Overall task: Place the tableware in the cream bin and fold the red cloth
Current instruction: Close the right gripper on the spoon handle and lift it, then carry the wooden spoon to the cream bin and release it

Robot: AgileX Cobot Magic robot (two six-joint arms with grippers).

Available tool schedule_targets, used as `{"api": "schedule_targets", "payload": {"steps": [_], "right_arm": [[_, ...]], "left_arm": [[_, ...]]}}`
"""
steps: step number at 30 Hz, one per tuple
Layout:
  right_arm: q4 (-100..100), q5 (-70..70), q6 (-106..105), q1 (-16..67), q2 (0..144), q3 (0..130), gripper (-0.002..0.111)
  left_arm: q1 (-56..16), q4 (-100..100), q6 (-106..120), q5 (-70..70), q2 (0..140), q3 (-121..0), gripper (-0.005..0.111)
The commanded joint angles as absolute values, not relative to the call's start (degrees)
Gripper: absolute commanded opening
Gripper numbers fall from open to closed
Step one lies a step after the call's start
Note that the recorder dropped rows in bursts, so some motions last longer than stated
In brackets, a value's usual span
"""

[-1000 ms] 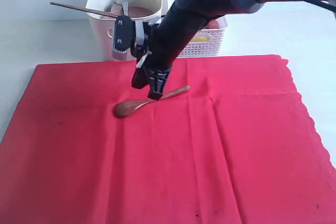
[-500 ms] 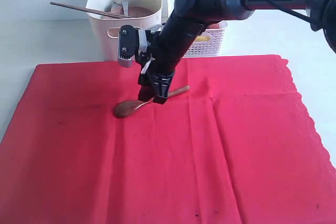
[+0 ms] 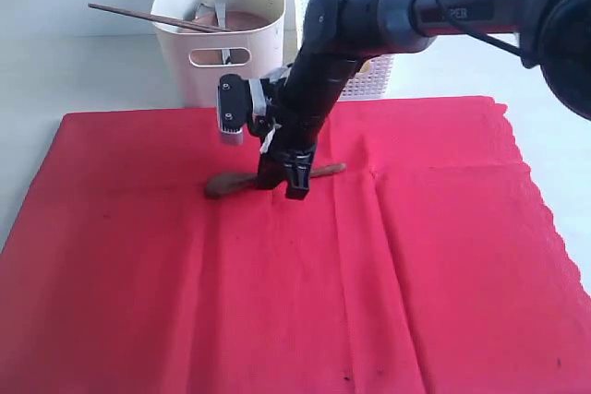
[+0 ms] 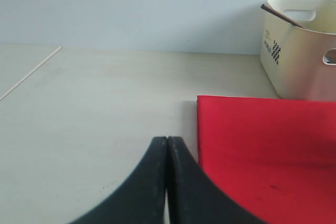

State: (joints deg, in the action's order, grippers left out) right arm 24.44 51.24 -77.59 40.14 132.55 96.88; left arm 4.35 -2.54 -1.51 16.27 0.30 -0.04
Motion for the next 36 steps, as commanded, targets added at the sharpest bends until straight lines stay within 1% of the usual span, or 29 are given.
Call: {"api": "schedule_targets", "payload": {"steps": [1,5,9,16,17,19,24,29,33,36], "right_arm": [[27.39,50.63,-77.85,40.02,126.84,96.93,0.000],[33.97,43.19,-77.89,40.02,121.87,99.24,0.000],[46.48,31.15,-77.99,40.02,120.83,102.43,0.000],[66.84,-1.21,-78.23,40.02,122.45,104.72,0.000],[68.74,-3.32,-77.97,40.02,123.08,105.07,0.000],[69.92,-3.99,-77.99,40.02,124.95,106.76,0.000],[69.92,0.70,-77.99,40.02,130.24,112.83,0.000],[72.35,-6.13,-76.57,40.02,135.71,117.13,0.000],[74.33,-8.57,-73.20,40.02,137.92,117.67,0.010],[74.33,-8.55,-73.41,40.02,138.46,117.67,0.022]], "left_arm": [[4.04,-2.34,-1.98,15.80,0.00,0.00,0.001],[4.04,-2.34,-1.98,15.80,0.00,0.00,0.001],[4.04,-2.34,-1.98,15.80,0.00,0.00,0.001],[4.04,-2.34,-1.98,15.80,0.00,0.00,0.001],[4.04,-2.34,-1.98,15.80,0.00,0.00,0.001],[4.04,-2.34,-1.98,15.80,0.00,0.00,0.001],[4.04,-2.34,-1.98,15.80,0.00,0.00,0.001],[4.04,-2.34,-1.98,15.80,0.00,0.00,0.001],[4.04,-2.34,-1.98,15.80,0.00,0.00,0.001],[4.04,-2.34,-1.98,15.80,0.00,0.00,0.001]]}}
